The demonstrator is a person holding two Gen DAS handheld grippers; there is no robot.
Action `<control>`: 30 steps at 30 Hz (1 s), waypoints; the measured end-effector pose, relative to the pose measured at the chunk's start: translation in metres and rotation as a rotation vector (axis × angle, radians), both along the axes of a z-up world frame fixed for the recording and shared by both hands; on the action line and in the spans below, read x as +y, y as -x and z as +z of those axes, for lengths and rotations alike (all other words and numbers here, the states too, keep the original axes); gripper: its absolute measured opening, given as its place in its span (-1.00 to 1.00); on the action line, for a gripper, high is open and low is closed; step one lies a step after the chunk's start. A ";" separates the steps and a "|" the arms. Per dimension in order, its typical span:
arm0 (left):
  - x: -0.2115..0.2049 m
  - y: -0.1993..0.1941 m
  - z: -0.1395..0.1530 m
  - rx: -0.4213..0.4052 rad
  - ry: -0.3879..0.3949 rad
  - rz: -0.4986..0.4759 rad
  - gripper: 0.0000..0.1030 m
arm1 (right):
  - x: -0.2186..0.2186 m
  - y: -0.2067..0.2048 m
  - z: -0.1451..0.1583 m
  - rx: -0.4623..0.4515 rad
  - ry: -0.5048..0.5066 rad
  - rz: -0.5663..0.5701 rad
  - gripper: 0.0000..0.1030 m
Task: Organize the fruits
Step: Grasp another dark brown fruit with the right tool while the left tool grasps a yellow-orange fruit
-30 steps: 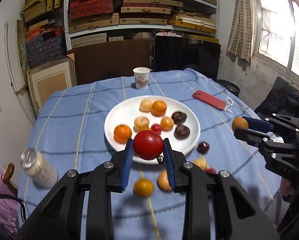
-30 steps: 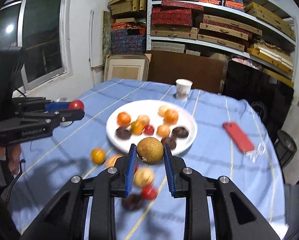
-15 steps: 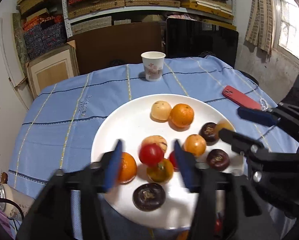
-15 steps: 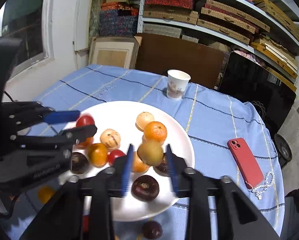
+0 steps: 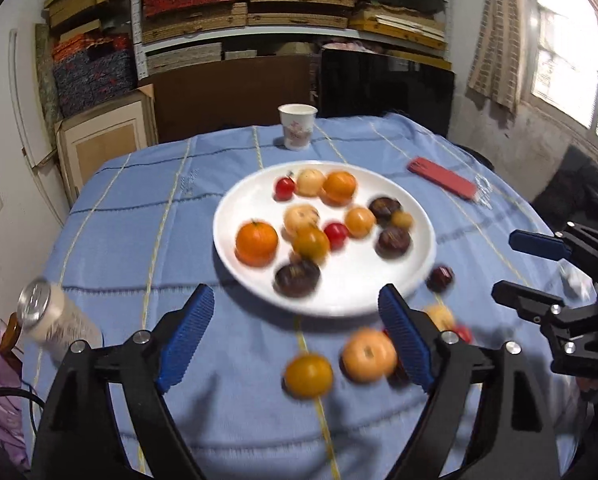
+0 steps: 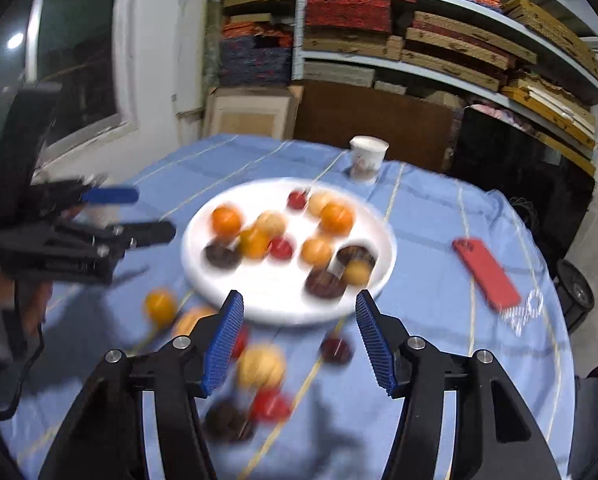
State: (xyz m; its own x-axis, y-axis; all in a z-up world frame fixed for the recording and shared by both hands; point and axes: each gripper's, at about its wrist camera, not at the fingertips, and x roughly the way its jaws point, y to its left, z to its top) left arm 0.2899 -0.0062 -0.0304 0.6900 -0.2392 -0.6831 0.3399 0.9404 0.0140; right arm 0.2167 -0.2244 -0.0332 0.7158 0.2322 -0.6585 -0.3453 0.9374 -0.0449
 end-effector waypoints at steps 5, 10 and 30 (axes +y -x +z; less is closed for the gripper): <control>0.007 0.052 -0.013 0.022 -0.020 -0.027 0.67 | 0.018 0.032 -0.030 0.099 0.005 0.005 0.15; 0.012 0.081 -0.022 0.006 -0.032 -0.006 0.68 | 0.031 0.026 -0.056 0.185 0.027 -0.067 0.15; -0.004 0.016 -0.070 0.071 -0.166 0.077 0.50 | 0.025 0.068 -0.052 0.118 -0.145 0.020 -0.29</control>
State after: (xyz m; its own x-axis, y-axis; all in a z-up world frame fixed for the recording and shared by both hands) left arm 0.2738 -0.0103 -0.0999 0.6506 -0.0676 -0.7564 0.2731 0.9502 0.1500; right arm 0.1488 -0.1994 -0.0850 0.6298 0.3444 -0.6962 -0.3587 0.9240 0.1327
